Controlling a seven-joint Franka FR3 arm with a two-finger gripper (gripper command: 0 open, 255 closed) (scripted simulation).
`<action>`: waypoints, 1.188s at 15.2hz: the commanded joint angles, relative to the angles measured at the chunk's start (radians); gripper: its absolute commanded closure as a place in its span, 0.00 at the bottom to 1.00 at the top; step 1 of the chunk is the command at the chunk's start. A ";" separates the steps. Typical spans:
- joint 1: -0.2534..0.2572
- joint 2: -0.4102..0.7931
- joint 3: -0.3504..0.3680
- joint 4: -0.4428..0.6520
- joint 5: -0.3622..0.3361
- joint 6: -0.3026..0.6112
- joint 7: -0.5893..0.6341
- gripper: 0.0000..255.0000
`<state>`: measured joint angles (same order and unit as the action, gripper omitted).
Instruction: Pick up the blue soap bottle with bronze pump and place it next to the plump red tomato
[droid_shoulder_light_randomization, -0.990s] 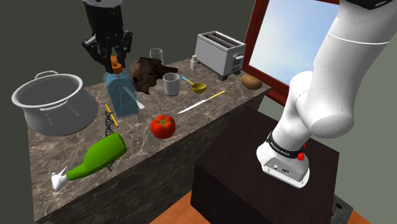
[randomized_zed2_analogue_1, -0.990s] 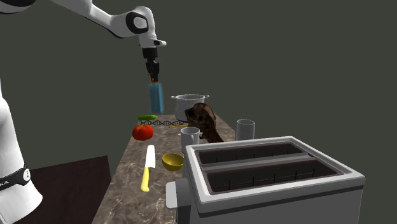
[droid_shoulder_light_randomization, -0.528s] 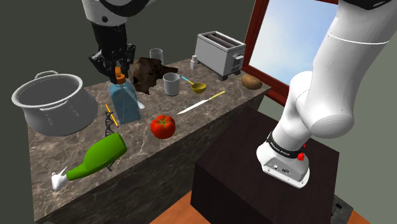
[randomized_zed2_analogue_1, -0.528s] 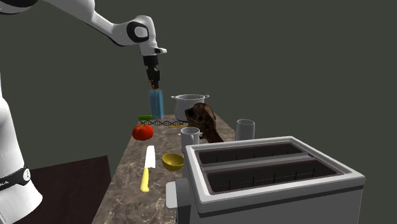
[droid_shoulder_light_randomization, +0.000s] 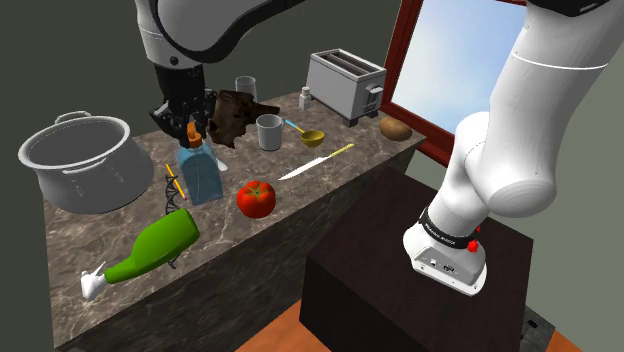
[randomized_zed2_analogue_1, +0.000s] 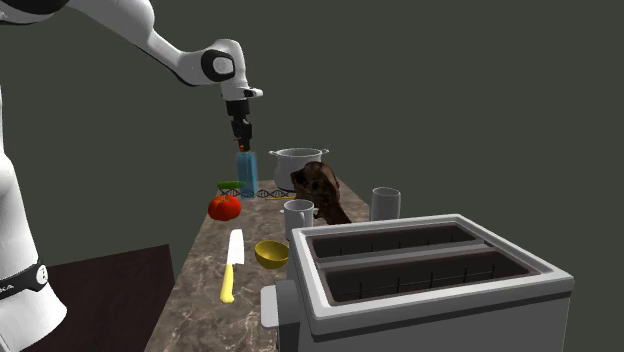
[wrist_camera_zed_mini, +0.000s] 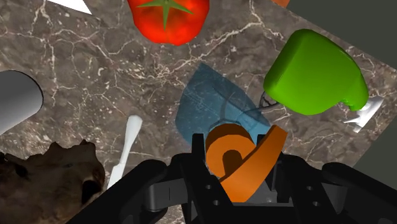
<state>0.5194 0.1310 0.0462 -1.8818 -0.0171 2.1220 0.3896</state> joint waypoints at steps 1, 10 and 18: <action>0.000 0.008 0.000 -0.018 -0.001 0.027 0.001 1.00; 0.001 0.021 0.000 -0.040 -0.002 0.062 0.002 1.00; 0.001 0.005 0.000 -0.026 -0.001 0.033 0.002 0.00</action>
<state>0.5206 0.1404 0.0467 -1.9188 -0.0184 2.1695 0.3927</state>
